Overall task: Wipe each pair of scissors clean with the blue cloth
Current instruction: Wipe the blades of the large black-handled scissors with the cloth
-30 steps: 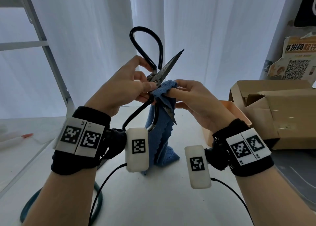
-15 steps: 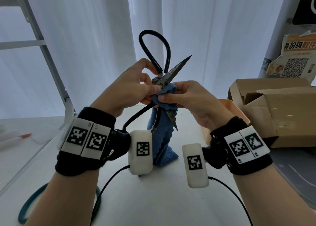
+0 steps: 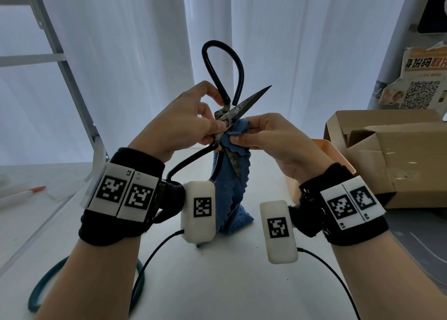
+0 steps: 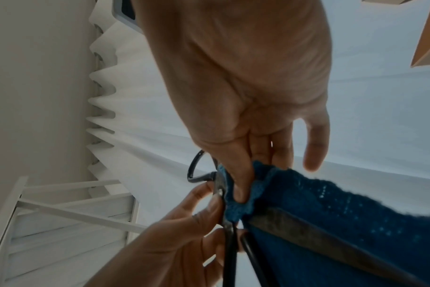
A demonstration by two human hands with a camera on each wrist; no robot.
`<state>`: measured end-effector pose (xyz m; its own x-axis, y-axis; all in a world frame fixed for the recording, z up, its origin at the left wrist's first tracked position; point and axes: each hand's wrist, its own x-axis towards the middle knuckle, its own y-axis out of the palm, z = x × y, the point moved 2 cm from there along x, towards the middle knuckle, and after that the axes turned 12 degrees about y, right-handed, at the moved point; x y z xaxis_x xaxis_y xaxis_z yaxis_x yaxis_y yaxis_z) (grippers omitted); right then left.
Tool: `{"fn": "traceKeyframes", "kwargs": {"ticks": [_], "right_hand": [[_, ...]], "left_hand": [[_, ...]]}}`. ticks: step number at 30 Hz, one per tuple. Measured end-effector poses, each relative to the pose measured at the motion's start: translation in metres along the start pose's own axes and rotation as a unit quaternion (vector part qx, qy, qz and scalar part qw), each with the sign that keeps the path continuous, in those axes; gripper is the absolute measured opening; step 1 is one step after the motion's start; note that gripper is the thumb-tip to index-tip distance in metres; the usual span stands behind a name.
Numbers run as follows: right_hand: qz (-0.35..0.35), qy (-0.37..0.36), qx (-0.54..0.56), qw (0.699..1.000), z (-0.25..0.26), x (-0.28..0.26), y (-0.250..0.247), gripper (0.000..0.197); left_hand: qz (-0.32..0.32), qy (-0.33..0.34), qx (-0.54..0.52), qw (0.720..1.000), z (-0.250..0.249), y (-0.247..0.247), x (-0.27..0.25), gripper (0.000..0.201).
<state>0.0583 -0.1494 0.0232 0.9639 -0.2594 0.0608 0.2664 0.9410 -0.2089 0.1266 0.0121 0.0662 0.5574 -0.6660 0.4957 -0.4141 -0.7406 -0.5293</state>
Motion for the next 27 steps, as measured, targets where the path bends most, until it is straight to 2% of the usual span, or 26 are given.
{"fn": "traceKeyframes", "kwargs": {"ticks": [7,12,17,22,27], "right_hand": [[-0.008,0.0,0.043,0.999,-0.0008,-0.001,0.003,0.023],[0.004,-0.003,-0.001,1.0,0.0007,-0.0006,0.0033,0.018],[0.019,0.0,0.041,0.999,0.0007,-0.0033,0.0055,0.027],[0.034,0.007,0.026,0.999,0.0029,-0.0029,0.0043,0.023],[0.021,0.006,0.055,0.998,0.0026,-0.0046,0.0054,0.029]], "left_hand": [[-0.005,-0.001,-0.009,1.0,-0.001,-0.0031,-0.0003,0.028],[-0.003,-0.009,-0.001,1.0,0.0007,-0.0034,-0.0013,0.029],[0.0,-0.007,-0.004,1.0,-0.0008,-0.0022,-0.0002,0.029],[0.0,-0.015,-0.013,1.0,0.0005,-0.0014,-0.0004,0.029],[0.0,-0.008,-0.014,1.0,-0.0016,-0.0013,0.0006,0.028]]}}
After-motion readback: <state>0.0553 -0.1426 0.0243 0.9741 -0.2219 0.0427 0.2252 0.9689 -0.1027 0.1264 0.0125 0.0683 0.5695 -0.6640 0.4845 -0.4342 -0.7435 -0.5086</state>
